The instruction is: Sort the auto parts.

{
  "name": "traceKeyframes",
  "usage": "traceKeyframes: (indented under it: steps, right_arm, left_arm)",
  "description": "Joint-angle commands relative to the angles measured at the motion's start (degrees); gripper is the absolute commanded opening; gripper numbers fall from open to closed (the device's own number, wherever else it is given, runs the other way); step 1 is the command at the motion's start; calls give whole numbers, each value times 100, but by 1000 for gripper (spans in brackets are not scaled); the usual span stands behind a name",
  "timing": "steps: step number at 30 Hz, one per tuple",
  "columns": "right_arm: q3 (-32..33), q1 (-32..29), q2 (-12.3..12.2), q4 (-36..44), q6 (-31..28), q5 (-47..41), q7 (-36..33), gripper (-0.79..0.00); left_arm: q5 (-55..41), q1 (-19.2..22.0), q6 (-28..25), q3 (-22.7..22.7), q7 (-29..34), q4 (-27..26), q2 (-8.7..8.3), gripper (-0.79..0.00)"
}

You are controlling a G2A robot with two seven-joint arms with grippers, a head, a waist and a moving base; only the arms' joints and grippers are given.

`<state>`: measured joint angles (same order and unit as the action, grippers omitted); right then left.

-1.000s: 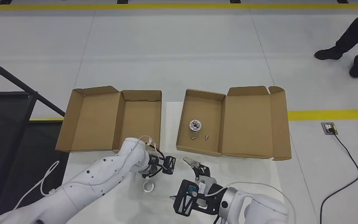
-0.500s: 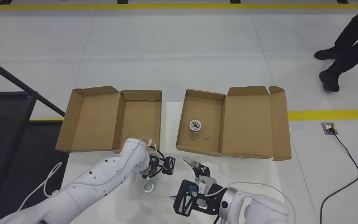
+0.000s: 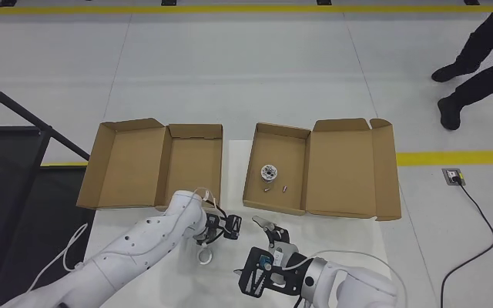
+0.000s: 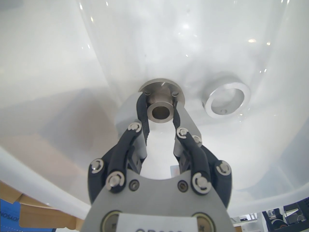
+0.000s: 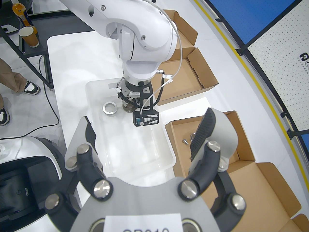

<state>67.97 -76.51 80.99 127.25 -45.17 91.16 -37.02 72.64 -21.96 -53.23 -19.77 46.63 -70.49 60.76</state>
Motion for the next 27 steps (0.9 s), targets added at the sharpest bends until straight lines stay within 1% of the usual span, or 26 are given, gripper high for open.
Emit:
traceKeyframes:
  steps: [1,4,7,10,13,15,19,23,27]
  right_arm:
    - [0,0,0,0,1,0,-1,0]
    - [0,0,0,0,1,0,-1,0]
    - [0,0,0,0,1,0,-1,0]
    - [0,0,0,0,1,0,-1,0]
    - [0,0,0,0,1,0,-1,0]
    - [0,0,0,0,1,0,-1,0]
    - [0,0,0,0,1,0,-1,0]
    - [0,0,0,0,1,0,-1,0]
    - [0,0,0,0,1,0,-1,0]
  left_arm:
    - [33,-6,29,-72,38,-85,-25,-785]
    - [43,-34,77,-256,146,-374,-113,-785]
    - [-6,-124,106,-543,312,-848,-278,-785]
    - [-117,-328,153,-959,450,-1503,-512,-785]
    - [-199,-671,260,-1460,701,-2219,-788,-785]
    - [-232,-952,377,-1827,818,-2696,-978,-785]
    - [-369,-1618,538,-2786,812,-3594,-1350,-785]
    - [-354,-2418,662,-3898,292,-4276,-1667,-785]
    - [-218,-3317,760,-5055,-708,-4702,-1897,-785]
